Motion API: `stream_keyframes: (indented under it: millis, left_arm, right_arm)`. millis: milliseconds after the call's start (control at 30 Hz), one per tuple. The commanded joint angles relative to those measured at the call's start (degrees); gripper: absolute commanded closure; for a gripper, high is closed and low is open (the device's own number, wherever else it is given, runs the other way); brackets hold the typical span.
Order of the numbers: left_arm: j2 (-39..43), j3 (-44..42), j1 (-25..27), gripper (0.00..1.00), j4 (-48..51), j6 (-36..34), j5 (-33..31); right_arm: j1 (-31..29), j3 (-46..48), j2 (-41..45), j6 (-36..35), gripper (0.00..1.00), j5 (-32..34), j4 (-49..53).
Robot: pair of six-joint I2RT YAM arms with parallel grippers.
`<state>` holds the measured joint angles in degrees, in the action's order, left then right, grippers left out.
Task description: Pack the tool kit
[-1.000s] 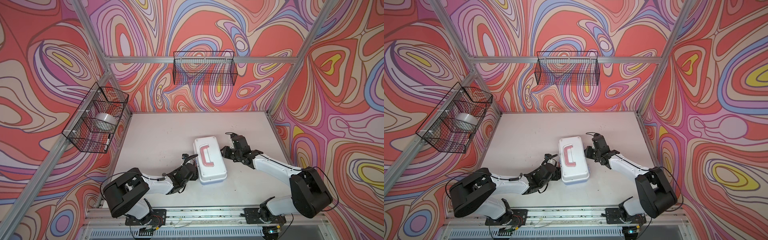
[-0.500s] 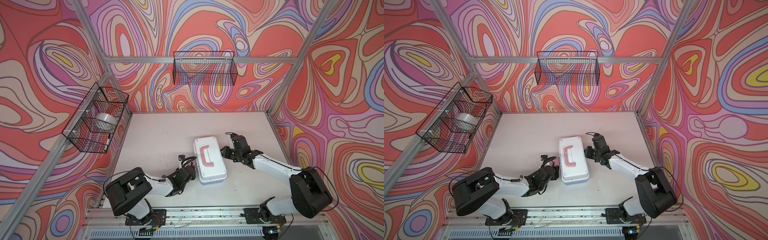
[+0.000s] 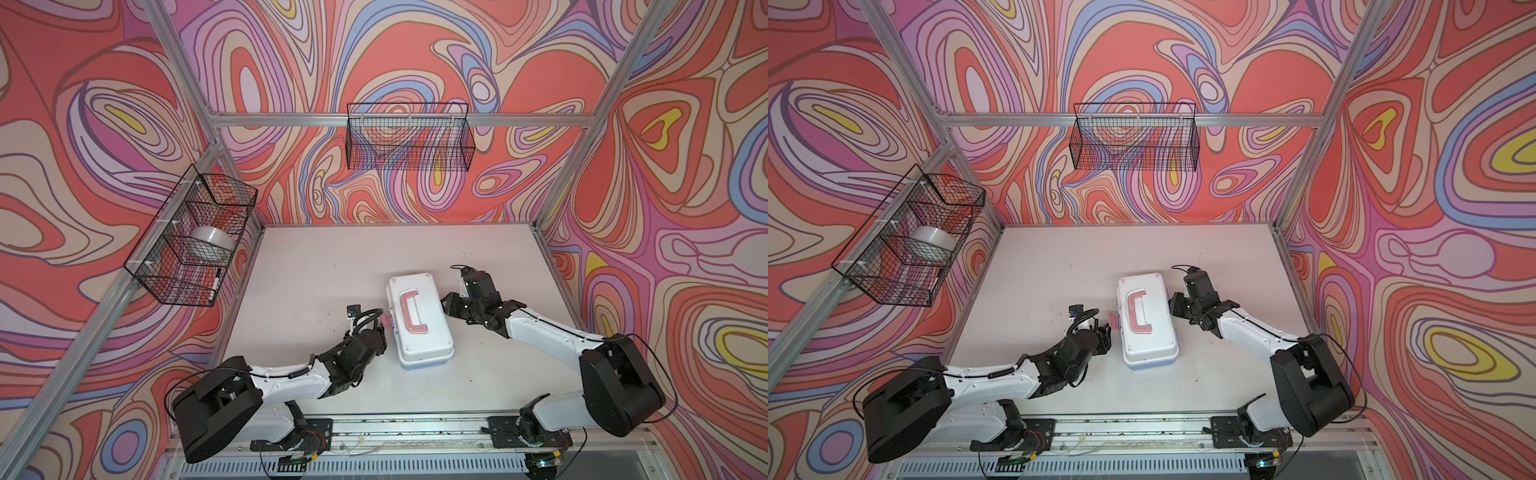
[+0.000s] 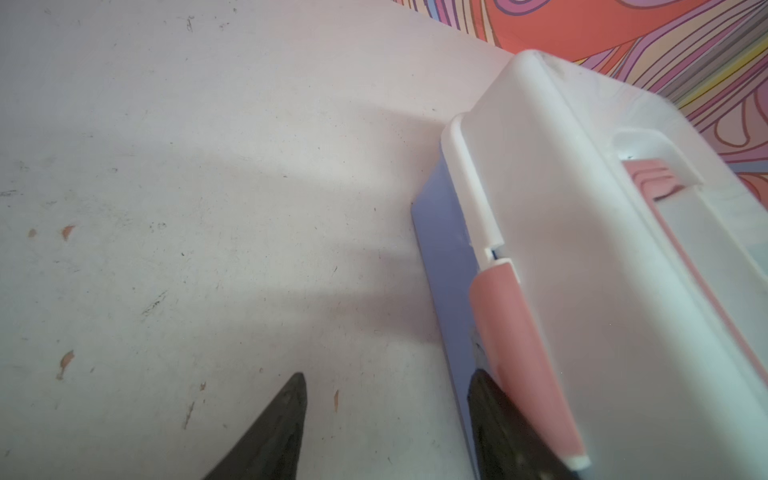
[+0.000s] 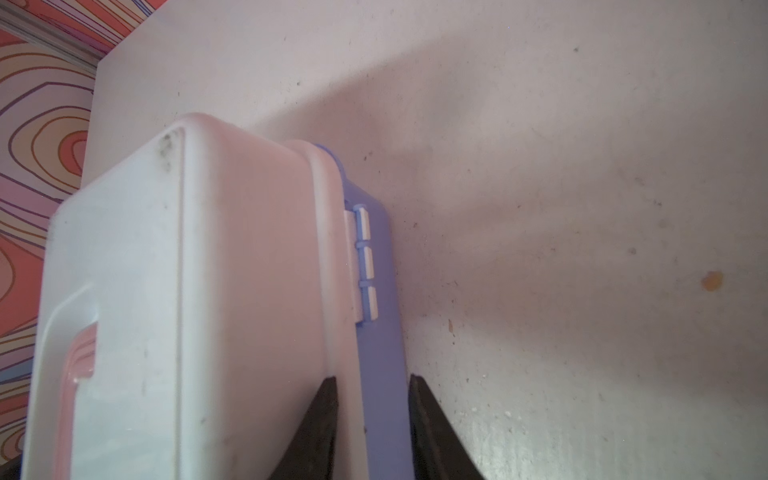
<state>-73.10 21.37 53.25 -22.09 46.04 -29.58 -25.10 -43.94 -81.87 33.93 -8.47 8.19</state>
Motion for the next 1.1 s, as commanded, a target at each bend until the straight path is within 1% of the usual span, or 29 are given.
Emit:
stream_keyframes:
  millis: [0,67,167,367,533,667,867,1067]
  left_arm:
    - [0.53,-0.27,-0.17,0.38,-0.89,-0.75,2.46]
    - [0.07,-0.01,-0.17,0.39,-1.62,-0.12,3.96]
    - [0.12,-0.24,-0.17,0.4,-1.79,1.07,4.06]
    - [3.8,-1.19,-0.16,0.41,-0.64,2.18,3.68]
    - [5.34,-2.44,-0.17,0.42,-2.97,2.69,4.29]
    - [2.95,-2.58,-0.16,0.45,-6.1,3.16,6.79]
    - [-1.39,-3.33,-0.17,0.49,-11.44,4.43,7.7]
    - [-0.82,-3.29,-0.17,0.49,-11.51,4.87,6.9]
  right_arm:
    - [-0.98,1.64,-0.18,-0.63,0.69,-3.19,2.97]
    - [-0.95,2.0,-0.07,-0.36,0.69,-3.39,2.49]
    - [-0.91,2.38,0.43,0.06,0.69,-3.55,2.12]
    - [-0.98,2.61,1.27,-0.01,0.7,-3.67,2.38]
    - [-0.99,2.73,0.95,-0.1,0.7,-3.81,2.1]
    - [-0.92,2.88,0.34,-0.05,0.7,-3.92,1.56]
    - [-0.93,3.33,0.33,-0.01,0.7,-4.02,1.49]
    - [-0.97,3.67,0.64,-0.01,0.7,-3.75,1.41]
